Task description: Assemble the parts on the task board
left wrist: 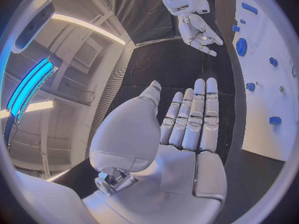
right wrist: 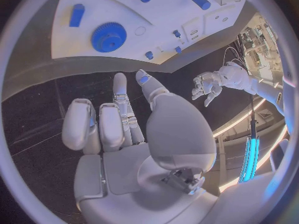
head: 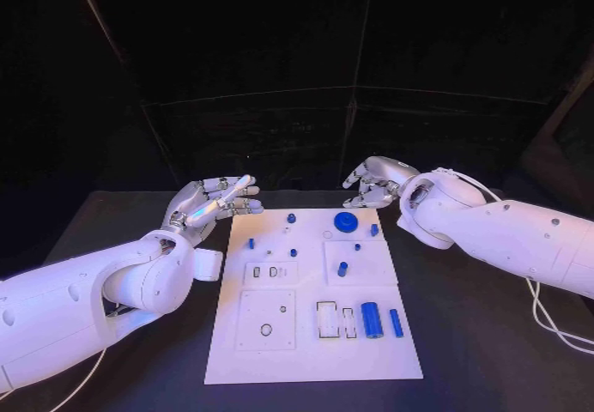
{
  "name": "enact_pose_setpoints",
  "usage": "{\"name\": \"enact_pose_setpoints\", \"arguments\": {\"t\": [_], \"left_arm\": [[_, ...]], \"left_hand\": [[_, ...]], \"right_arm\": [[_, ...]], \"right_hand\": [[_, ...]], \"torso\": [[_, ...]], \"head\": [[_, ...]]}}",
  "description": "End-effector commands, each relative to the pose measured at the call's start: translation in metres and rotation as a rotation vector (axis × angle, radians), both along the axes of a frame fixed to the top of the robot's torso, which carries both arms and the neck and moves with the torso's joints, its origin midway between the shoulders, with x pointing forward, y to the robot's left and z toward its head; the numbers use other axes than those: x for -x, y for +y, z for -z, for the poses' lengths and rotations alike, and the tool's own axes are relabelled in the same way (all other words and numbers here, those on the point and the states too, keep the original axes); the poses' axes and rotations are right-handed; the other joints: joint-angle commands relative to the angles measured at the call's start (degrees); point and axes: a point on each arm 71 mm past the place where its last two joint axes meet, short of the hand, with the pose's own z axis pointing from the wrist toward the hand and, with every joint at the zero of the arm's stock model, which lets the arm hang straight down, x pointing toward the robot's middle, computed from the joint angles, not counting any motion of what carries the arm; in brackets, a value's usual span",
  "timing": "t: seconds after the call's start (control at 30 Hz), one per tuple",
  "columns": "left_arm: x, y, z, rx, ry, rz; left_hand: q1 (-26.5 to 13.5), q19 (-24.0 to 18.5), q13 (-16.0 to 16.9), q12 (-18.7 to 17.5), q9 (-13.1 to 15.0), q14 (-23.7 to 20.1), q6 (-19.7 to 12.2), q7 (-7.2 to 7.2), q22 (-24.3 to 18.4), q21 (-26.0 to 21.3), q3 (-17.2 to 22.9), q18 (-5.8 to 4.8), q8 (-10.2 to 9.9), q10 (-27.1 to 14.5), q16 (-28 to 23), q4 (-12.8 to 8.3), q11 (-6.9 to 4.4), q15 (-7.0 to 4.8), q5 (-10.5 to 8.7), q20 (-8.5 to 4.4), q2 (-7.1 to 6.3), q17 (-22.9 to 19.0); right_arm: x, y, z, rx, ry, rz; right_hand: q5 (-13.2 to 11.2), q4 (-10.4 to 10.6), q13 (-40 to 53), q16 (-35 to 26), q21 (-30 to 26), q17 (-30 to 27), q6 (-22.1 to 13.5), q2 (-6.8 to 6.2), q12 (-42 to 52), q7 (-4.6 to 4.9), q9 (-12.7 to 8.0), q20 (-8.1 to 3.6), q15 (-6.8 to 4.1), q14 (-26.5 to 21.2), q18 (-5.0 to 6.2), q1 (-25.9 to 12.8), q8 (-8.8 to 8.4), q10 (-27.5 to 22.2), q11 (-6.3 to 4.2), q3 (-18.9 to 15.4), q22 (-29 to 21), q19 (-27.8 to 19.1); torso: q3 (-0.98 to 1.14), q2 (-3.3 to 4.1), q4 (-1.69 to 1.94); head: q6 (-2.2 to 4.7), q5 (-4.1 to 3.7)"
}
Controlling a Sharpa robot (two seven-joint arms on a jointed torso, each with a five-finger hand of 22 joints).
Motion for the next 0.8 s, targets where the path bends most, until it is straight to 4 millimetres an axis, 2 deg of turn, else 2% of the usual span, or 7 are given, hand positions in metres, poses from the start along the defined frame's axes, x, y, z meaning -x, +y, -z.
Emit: {"name": "enact_pose_setpoints", "arguments": {"t": [0.03, 0.17, 0.27, 0.33, 0.43, 0.53, 0.8], "left_arm": [[-0.001, -0.001, -0.001, 0.004, -0.008, 0.018], [-0.002, -0.002, 0.000, 0.004, -0.008, 0.018], [-0.003, -0.002, 0.000, 0.005, -0.007, 0.019], [-0.004, -0.003, 0.000, 0.005, -0.007, 0.020], [-0.004, -0.004, 0.001, 0.006, -0.007, 0.021], [-0.004, -0.004, 0.001, 0.005, -0.006, 0.021], [-0.005, -0.004, 0.001, 0.006, -0.006, 0.023]], "left_hand": [[0.33, 0.38, -0.07, -0.25, -0.08, -0.33, 0.37, 0.59, -0.10, -0.29, 0.09, 0.72, -0.18, 0.15, -0.35, -0.36, 0.16, 0.06, -0.33, 0.14, 0.09, 0.07], [0.33, 0.38, -0.07, -0.25, -0.08, -0.33, 0.37, 0.59, -0.10, -0.29, 0.09, 0.72, -0.18, 0.15, -0.35, -0.36, 0.16, 0.06, -0.33, 0.14, 0.09, 0.07], [0.33, 0.38, -0.07, -0.25, -0.08, -0.33, 0.37, 0.59, -0.10, -0.29, 0.09, 0.72, -0.18, 0.15, -0.35, -0.36, 0.16, 0.06, -0.33, 0.14, 0.09, 0.07], [0.33, 0.38, -0.07, -0.25, -0.08, -0.33, 0.37, 0.59, -0.10, -0.29, 0.09, 0.72, -0.18, 0.15, -0.35, -0.36, 0.16, 0.06, -0.33, 0.14, 0.09, 0.07], [0.33, 0.38, -0.07, -0.25, -0.08, -0.33, 0.37, 0.59, -0.10, -0.29, 0.09, 0.72, -0.18, 0.15, -0.35, -0.36, 0.16, 0.06, -0.33, 0.14, 0.09, 0.07], [0.33, 0.38, -0.07, -0.25, -0.08, -0.33, 0.37, 0.59, -0.10, -0.29, 0.09, 0.72, -0.18, 0.15, -0.35, -0.36, 0.16, 0.06, -0.33, 0.14, 0.09, 0.07], [0.33, 0.38, -0.07, -0.25, -0.08, -0.33, 0.37, 0.59, -0.10, -0.29, 0.09, 0.72, -0.18, 0.15, -0.35, -0.36, 0.16, 0.06, -0.33, 0.14, 0.09, 0.07]], "right_arm": [[-0.001, -0.008, 0.006, -0.050, 0.134, 0.065], [-0.004, -0.012, 0.009, -0.031, 0.162, 0.081], [-0.007, -0.008, 0.011, -0.008, 0.173, 0.078], [-0.009, -0.005, 0.013, 0.006, 0.180, 0.073], [-0.011, 0.000, 0.016, 0.020, 0.193, 0.065], [-0.012, 0.005, 0.020, 0.033, 0.204, 0.057], [-0.013, 0.009, 0.029, 0.075, 0.224, 0.053]], "right_hand": [[-0.10, 2.50, 14.29, 2.50, 1.33, 3.82, -1.11, 0.56, 13.19, 0.40, 0.06, -0.04, 0.42, 2.74, -0.92, 0.83, 0.54, -1.22, 0.79, -3.24, 2.46, 0.91], [-0.14, 5.08, 31.15, 5.98, 2.77, 10.15, -2.24, 0.80, 27.79, 1.04, 0.11, 0.58, 1.16, 3.38, -1.39, 2.87, 1.40, 0.13, 1.18, -6.51, 5.26, 1.94], [-0.15, 6.53, 38.86, 7.70, 3.73, 13.47, -2.67, 1.13, 34.38, 1.28, 0.15, 0.83, 1.71, 3.74, -1.69, 4.11, 2.09, 2.03, 1.47, -7.96, 7.20, 2.75], [-0.15, 7.19, 42.12, 8.35, 4.14, 14.73, -2.92, 1.31, 37.13, 1.59, 0.16, 1.11, 1.81, 3.86, -1.87, 4.89, 2.50, 2.99, 1.54, -8.63, 8.01, 3.06], [-0.18, 7.81, 45.24, 8.92, 4.56, 15.88, -3.16, 1.44, 39.71, 1.68, 0.16, 1.33, 1.95, 3.98, -2.03, 5.57, 2.93, 4.15, 1.77, -9.30, 8.85, 3.39], [-0.17, 8.08, 47.14, 9.22, 4.80, 16.49, -3.27, 1.71, 41.27, 1.74, 0.16, 1.45, 2.06, 4.04, -2.11, 6.22, 3.28, 4.93, 1.85, -9.57, 9.34, 3.58], [0.20, 7.93, 50.62, 9.77, 5.34, 17.65, -3.21, 2.19, 44.12, 1.79, 0.19, 1.61, 2.20, 4.19, -2.32, 7.72, 3.99, 6.65, 1.95, -9.72, 10.48, 4.07]], "torso": [[0.08, -0.04, -0.36], [0.09, 0.07, -0.12], [0.13, 0.18, 0.01], [0.04, 0.15, 0.05], [0.12, 0.28, 0.18], [0.17, 0.31, 0.09], [0.13, 0.28, 0.06]], "head": [[-0.04, 0.03], [-0.15, -0.06], [-0.28, -0.10], [-0.41, -0.11], [-0.42, -0.26], [-0.50, -0.20], [-0.68, -0.22]]}}
